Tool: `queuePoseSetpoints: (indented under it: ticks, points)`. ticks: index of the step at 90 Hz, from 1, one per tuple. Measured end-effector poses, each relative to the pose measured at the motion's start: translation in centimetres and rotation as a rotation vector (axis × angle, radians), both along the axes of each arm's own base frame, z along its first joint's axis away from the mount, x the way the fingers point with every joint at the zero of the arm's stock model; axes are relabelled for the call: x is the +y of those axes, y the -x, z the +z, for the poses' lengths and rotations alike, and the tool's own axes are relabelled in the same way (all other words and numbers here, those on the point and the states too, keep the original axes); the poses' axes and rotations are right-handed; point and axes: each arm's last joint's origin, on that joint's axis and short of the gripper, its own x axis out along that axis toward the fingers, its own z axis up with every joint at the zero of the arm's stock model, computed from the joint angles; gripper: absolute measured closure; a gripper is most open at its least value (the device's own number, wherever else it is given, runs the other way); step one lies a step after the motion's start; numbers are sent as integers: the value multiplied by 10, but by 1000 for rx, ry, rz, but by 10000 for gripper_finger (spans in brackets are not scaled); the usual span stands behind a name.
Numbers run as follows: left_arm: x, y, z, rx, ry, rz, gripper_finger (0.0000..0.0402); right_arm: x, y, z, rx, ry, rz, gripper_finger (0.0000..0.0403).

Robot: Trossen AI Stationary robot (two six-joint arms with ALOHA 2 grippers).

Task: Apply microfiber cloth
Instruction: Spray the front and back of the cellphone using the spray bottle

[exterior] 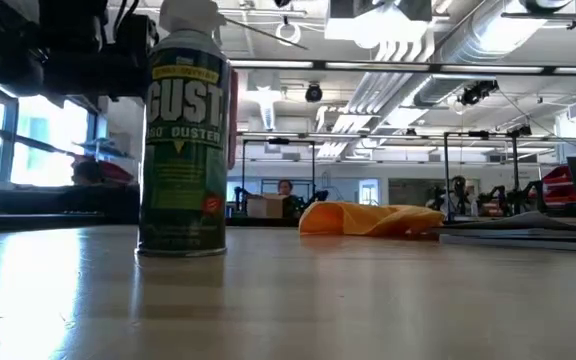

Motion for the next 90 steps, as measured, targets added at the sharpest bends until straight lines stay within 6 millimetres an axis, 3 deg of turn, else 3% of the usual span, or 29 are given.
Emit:
queuePoseSetpoints:
  ticks: [20,48,90]
  points:
    - [-8,-2,0,1,1,-45,394,-1,-4,-31,117,86,-113,403]
    - [-15,-8,9,-23,-27,-82,394,-6,-7,-30,59,223,-191,403]
    - [-7,-6,8,-14,-52,-14,394,-9,-20,-32,-44,304,-187,403]
